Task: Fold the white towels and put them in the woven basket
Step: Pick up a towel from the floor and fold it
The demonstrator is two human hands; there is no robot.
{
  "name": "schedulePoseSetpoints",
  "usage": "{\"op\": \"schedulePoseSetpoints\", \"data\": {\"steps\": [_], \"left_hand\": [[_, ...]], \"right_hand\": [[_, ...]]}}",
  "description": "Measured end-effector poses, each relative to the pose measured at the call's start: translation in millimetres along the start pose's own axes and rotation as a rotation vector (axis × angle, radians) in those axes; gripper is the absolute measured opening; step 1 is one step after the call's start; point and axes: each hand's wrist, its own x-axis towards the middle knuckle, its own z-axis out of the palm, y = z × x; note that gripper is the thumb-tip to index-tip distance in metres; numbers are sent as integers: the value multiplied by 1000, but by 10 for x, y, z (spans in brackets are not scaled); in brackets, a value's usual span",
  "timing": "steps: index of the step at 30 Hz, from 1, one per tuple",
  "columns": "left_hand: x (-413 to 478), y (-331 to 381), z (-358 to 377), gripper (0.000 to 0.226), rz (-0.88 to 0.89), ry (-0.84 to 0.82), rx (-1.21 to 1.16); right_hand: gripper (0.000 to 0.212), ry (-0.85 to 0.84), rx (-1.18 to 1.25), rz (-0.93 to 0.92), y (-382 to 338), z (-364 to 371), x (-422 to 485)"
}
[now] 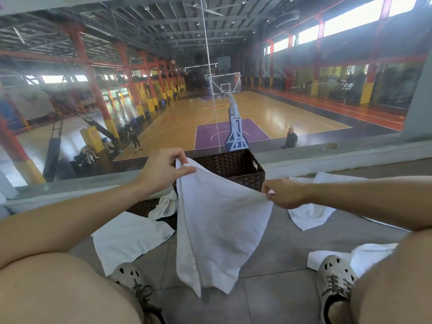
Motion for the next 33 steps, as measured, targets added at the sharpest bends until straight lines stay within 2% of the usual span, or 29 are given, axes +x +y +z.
{"op": "schedulePoseSetpoints", "data": {"steps": [2,5,8,13,16,22,24,26,27,31,33], "left_hand": [[24,85,15,25,51,11,38],[81,182,20,28,165,-11,100],[120,244,44,29,249,-68,142],[128,321,65,27,275,-68,168],[116,309,49,27,250,-24,138],[115,269,29,26,237,-24,89],[121,252,28,27,215,-13,105],[116,196,33,27,177,26,137],[109,156,38,28,161,48,154],[82,55,83,28,109,88,184],[105,51,92,28,101,98,197]], "right_hand": [[9,-34,36,-39,-56,72,5],[34,-60,156,-101,-226,115,27],[45,-23,321,-168,-434,148,85],[53,51,373,-186,-625,239,161],[49,119,378,-158,-673,256,173],[25,15,570,-108,-708,72,112],[33,104,510,-84,-682,12,132],[49,255,426,-73,-642,-41,156],[50,343,384,-67,-629,-87,147],[34,532,163,-102,-657,-272,60],[36,581,118,-109,-669,-321,64]]}}
